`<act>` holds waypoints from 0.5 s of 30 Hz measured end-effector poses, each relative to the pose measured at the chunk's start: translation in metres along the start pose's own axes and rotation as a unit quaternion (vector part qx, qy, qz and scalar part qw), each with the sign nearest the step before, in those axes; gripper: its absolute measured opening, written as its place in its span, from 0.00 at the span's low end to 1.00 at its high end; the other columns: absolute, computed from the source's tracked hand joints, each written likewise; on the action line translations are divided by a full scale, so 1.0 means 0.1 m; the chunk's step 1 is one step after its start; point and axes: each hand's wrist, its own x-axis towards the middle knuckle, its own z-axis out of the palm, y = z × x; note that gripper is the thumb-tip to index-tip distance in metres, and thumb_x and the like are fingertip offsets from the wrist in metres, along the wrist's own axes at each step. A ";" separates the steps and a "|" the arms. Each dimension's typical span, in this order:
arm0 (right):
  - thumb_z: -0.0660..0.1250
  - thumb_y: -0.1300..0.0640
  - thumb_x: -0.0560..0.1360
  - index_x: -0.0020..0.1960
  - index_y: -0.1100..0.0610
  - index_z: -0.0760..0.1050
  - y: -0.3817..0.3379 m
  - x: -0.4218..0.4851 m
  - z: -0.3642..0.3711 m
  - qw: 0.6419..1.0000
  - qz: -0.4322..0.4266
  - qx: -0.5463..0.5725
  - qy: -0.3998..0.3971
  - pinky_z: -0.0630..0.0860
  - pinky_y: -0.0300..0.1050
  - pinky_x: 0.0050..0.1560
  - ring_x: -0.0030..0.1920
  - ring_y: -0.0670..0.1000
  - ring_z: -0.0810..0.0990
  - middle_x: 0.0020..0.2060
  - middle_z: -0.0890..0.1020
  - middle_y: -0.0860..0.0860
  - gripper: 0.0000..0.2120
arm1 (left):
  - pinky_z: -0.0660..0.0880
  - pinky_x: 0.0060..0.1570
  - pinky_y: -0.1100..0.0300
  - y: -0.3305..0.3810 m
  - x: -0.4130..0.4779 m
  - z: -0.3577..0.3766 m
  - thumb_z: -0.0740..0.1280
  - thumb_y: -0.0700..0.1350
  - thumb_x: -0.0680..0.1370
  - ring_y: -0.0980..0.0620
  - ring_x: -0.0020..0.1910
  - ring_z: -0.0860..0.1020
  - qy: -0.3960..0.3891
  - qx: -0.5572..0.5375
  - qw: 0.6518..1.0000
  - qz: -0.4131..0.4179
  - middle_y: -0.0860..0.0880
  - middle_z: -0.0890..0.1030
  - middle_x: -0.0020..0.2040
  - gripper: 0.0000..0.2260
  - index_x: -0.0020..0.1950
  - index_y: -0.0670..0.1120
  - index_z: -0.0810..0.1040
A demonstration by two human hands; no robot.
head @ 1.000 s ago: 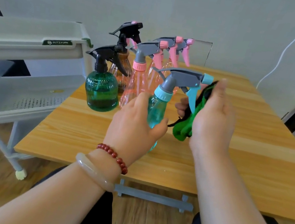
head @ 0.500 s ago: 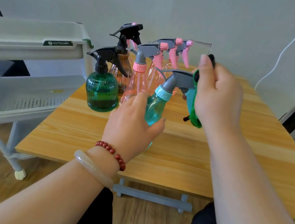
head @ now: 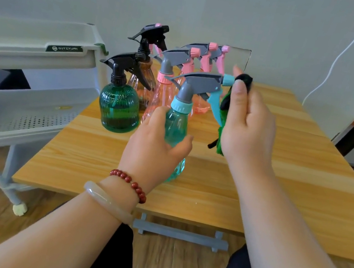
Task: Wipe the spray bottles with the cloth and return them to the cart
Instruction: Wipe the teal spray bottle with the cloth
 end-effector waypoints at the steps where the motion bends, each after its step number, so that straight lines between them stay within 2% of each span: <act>1: 0.53 0.49 0.83 0.70 0.51 0.73 -0.03 -0.01 0.00 1.000 -0.001 0.019 0.023 0.71 0.30 0.40 0.40 0.30 0.76 0.39 0.78 0.35 0.20 | 0.77 0.47 0.50 0.00 0.00 0.01 0.69 0.54 0.76 0.49 0.44 0.77 0.000 -0.005 1.000 0.003 0.52 0.76 0.49 0.23 0.66 0.46 0.67; 3: 0.53 0.51 0.84 0.72 0.55 0.70 -0.12 -0.01 0.03 0.997 0.013 0.068 0.019 0.66 0.21 0.44 0.46 0.22 0.72 0.50 0.76 0.34 0.19 | 0.78 0.47 0.48 0.00 -0.01 0.03 0.69 0.53 0.76 0.49 0.46 0.77 0.004 -0.012 1.000 0.009 0.50 0.77 0.49 0.20 0.63 0.47 0.69; 4: 0.53 0.50 0.84 0.70 0.54 0.72 -0.17 -0.01 0.07 0.997 0.021 0.076 -0.003 0.66 0.20 0.44 0.44 0.21 0.72 0.49 0.75 0.33 0.19 | 0.78 0.47 0.48 0.00 -0.01 0.04 0.69 0.53 0.75 0.49 0.46 0.77 0.005 -0.022 1.000 0.007 0.50 0.77 0.49 0.19 0.61 0.47 0.69; 5: 0.52 0.46 0.84 0.63 0.52 0.76 -0.20 0.00 0.11 0.996 0.028 0.077 -0.028 0.71 0.26 0.43 0.41 0.26 0.75 0.43 0.76 0.33 0.18 | 0.78 0.47 0.47 0.00 -0.01 0.04 0.70 0.52 0.75 0.49 0.46 0.77 0.007 -0.034 0.999 0.001 0.50 0.78 0.48 0.17 0.59 0.48 0.70; 6: 0.50 0.41 0.82 0.52 0.51 0.78 -0.22 0.00 0.13 0.995 0.042 0.077 -0.050 0.77 0.39 0.42 0.39 0.35 0.79 0.35 0.79 0.39 0.21 | 0.78 0.46 0.47 -0.01 -0.02 0.03 0.70 0.52 0.75 0.50 0.45 0.78 0.009 -0.047 0.999 -0.006 0.51 0.78 0.47 0.15 0.57 0.48 0.70; 7: 0.48 0.36 0.80 0.45 0.55 0.77 -0.21 -0.01 0.16 0.993 0.058 0.080 -0.071 0.79 0.52 0.41 0.38 0.45 0.82 0.33 0.80 0.48 0.28 | 0.78 0.45 0.48 -0.02 -0.02 0.01 0.70 0.51 0.75 0.52 0.44 0.78 0.010 -0.057 0.998 -0.011 0.51 0.78 0.46 0.14 0.55 0.49 0.69; 8: 0.47 0.33 0.77 0.43 0.61 0.76 -0.16 -0.01 0.17 0.991 0.064 0.081 -0.090 0.78 0.60 0.40 0.38 0.55 0.82 0.34 0.82 0.55 0.33 | 0.78 0.44 0.50 -0.04 -0.03 -0.01 0.71 0.51 0.75 0.53 0.43 0.78 0.008 -0.065 0.998 -0.013 0.52 0.79 0.46 0.13 0.54 0.51 0.69; 10: 0.47 0.33 0.76 0.43 0.67 0.75 -0.09 -0.04 0.16 0.988 0.060 0.073 -0.118 0.77 0.65 0.39 0.38 0.62 0.81 0.35 0.82 0.61 0.38 | 0.78 0.41 0.54 -0.06 -0.03 -0.03 0.71 0.51 0.75 0.55 0.40 0.78 -0.003 -0.074 0.997 -0.014 0.52 0.79 0.45 0.13 0.52 0.52 0.69; 11: 0.48 0.34 0.77 0.41 0.67 0.75 -0.07 -0.05 0.14 0.989 0.055 0.063 -0.120 0.77 0.63 0.39 0.37 0.60 0.81 0.34 0.81 0.60 0.37 | 0.77 0.39 0.56 -0.06 -0.02 -0.04 0.71 0.52 0.75 0.56 0.38 0.77 -0.009 -0.071 0.997 -0.012 0.52 0.79 0.44 0.12 0.52 0.52 0.68; 13: 0.52 0.43 0.82 0.38 0.57 0.76 -0.08 -0.07 0.07 0.994 0.017 0.074 -0.081 0.75 0.48 0.34 0.32 0.49 0.78 0.30 0.81 0.50 0.25 | 0.76 0.38 0.59 -0.06 -0.02 -0.03 0.71 0.52 0.76 0.56 0.38 0.76 -0.019 -0.062 0.998 -0.005 0.52 0.78 0.44 0.13 0.52 0.51 0.68; 14: 0.54 0.48 0.83 0.43 0.49 0.77 -0.13 -0.09 0.03 0.995 -0.012 0.086 -0.057 0.70 0.38 0.31 0.33 0.46 0.77 0.31 0.80 0.46 0.17 | 0.76 0.40 0.61 -0.06 -0.02 -0.03 0.71 0.52 0.76 0.57 0.41 0.77 -0.026 -0.065 0.998 -0.006 0.52 0.78 0.45 0.13 0.53 0.51 0.69; 15: 0.55 0.51 0.84 0.52 0.46 0.77 -0.17 -0.10 0.02 0.994 -0.034 0.091 -0.050 0.68 0.36 0.31 0.37 0.45 0.78 0.34 0.81 0.46 0.12 | 0.76 0.42 0.64 -0.06 -0.02 -0.02 0.71 0.52 0.75 0.58 0.43 0.77 -0.031 -0.074 0.997 -0.008 0.53 0.78 0.46 0.13 0.54 0.51 0.69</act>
